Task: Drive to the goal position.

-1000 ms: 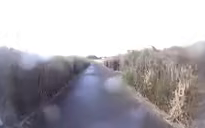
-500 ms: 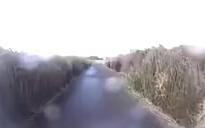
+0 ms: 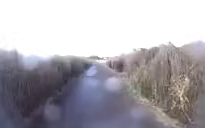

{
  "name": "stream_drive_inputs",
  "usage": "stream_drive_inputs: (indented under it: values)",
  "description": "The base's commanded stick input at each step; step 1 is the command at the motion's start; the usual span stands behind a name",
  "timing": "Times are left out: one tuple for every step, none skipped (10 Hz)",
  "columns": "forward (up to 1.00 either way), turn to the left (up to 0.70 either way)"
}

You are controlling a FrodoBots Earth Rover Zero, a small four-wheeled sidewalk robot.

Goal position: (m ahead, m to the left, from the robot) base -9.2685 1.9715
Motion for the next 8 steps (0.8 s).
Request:
stream_drive_inputs:
  values:
    - [0.70, 0.00]
    - [0.70, 0.00]
    - [0.70, 0.00]
    - [0.70, 0.00]
    - [0.70, 0.00]
    - [0.70, 0.00]
    - [0.70, 0.00]
    - [0.70, 0.00]
